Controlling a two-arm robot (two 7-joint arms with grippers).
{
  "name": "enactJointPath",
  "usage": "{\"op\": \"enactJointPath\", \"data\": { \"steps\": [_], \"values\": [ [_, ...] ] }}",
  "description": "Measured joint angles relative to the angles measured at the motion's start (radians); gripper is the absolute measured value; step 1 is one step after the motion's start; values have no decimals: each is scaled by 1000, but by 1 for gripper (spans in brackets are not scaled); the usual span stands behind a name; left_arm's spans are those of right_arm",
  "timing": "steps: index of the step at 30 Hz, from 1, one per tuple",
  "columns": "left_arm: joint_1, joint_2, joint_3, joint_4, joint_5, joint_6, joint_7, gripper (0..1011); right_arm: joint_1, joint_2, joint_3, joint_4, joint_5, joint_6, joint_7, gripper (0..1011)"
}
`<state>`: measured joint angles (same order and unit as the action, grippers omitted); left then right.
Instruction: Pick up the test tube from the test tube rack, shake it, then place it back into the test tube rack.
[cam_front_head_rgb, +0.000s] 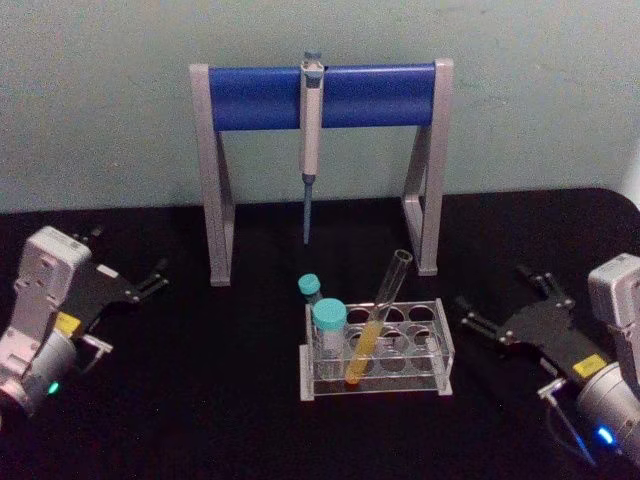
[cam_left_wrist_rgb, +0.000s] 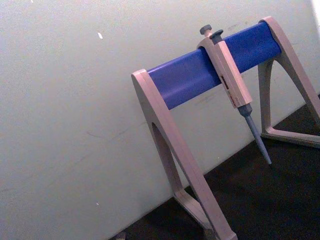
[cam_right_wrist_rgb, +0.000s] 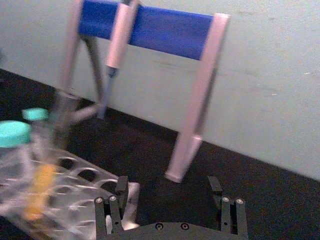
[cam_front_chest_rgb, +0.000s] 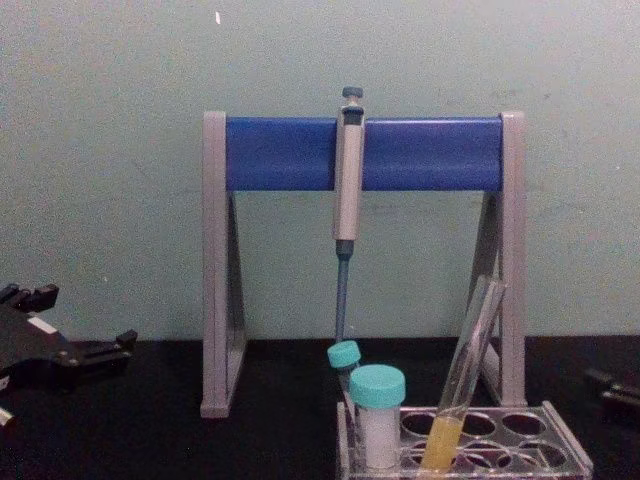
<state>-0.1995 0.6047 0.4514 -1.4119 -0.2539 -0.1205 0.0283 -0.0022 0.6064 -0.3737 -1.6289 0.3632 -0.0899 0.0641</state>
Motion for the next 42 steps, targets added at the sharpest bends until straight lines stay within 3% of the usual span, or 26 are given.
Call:
{"op": "enactJointPath", "data": {
  "steps": [7,16,22,32,42],
  "values": [
    [0,0,0,0,0,0,0,1001,-43,-17,5,-47,86,-4,105,1000],
    [0,0,0,0,0,0,0,1001,-14,-61,-13,-22,161,6,244,1000],
    [0,0,0,0,0,0,0,1001,23,-97,-27,14,179,20,307,1000],
    [0,0,0,0,0,0,0,1001,79,-164,-26,91,193,36,351,1000],
    [0,0,0,0,0,0,0,1001,103,-194,-20,124,181,41,377,1000]
  ]
}}
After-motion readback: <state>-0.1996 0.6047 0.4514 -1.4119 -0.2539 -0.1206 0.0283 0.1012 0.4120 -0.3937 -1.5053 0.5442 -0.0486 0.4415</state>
